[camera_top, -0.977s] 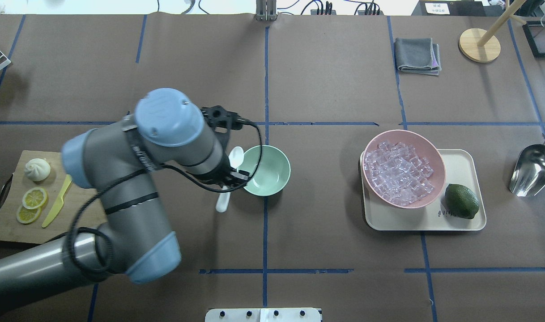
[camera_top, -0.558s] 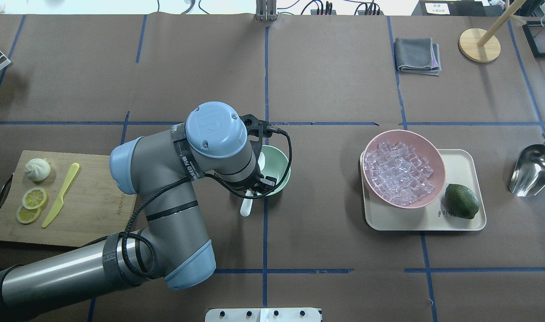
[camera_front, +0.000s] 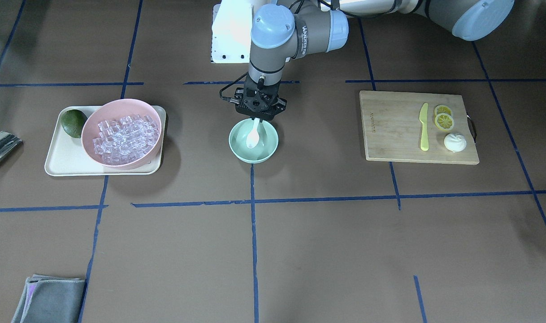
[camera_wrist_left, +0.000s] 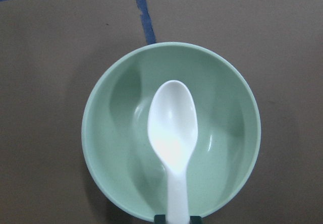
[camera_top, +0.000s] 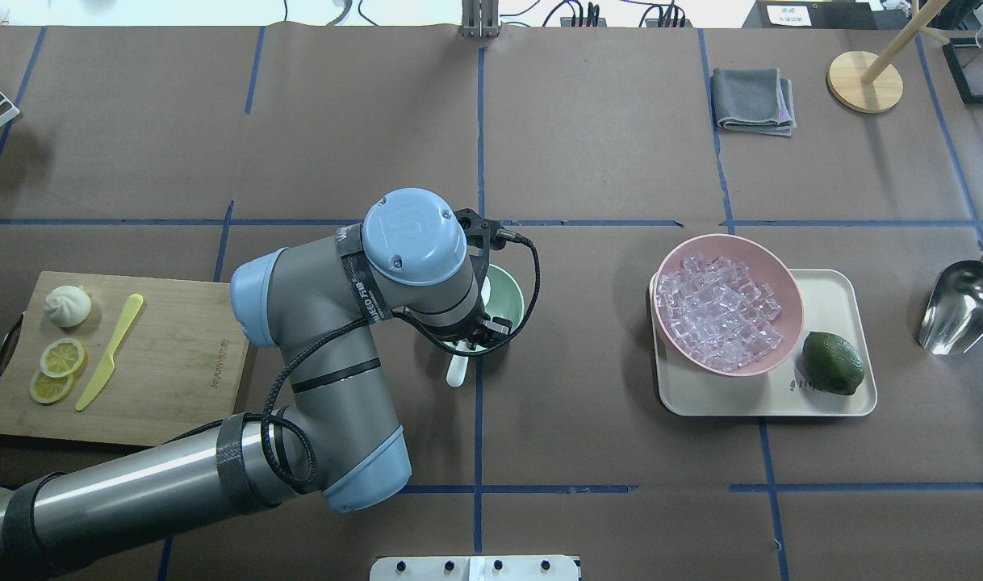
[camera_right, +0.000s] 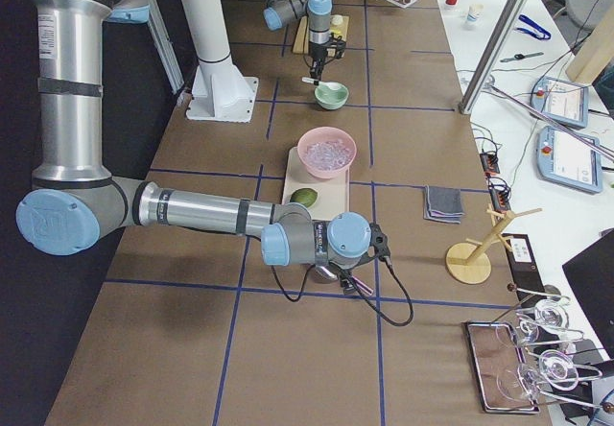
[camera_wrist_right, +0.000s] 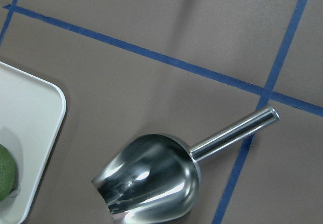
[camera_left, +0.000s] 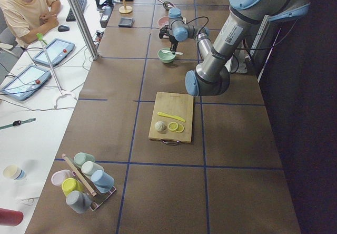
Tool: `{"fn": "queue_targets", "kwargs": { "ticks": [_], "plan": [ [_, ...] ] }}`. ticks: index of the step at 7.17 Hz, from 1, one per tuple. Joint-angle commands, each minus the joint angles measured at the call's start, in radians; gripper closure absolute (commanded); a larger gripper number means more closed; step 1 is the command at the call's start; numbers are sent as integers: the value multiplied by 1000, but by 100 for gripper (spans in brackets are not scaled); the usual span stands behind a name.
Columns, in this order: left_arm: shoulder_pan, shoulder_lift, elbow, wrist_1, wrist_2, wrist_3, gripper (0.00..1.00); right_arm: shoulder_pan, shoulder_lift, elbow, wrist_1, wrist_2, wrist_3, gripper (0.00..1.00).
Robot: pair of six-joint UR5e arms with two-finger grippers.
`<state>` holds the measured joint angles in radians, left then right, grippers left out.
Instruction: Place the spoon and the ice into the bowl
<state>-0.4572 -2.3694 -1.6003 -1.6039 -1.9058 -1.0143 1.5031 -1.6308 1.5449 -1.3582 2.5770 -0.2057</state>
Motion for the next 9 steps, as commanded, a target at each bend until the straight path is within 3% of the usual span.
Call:
{"fn": "queue_targets", "kwargs": {
  "ticks": [1,2,4,7,8,9],
  "plan": [
    [0,-5,16,-10,2,0,55,-39,3,49,1,26,112,0],
    [0,-5,16,-10,25,0,34,-70,3,87,1,25,180,0],
    [-9,-5,16,-28,36,3,28,-133,6,161,1,23,306,0],
    [-131,40,-59,-50,2,3,28,-254,92,286,2,14,649,0],
    [-180,112,-107,-47,-92,58,28,-330,150,323,2,-56,807,0],
    [-196,174,-172,-45,-107,115,28,-418,187,386,2,-158,979,1]
  ]
}}
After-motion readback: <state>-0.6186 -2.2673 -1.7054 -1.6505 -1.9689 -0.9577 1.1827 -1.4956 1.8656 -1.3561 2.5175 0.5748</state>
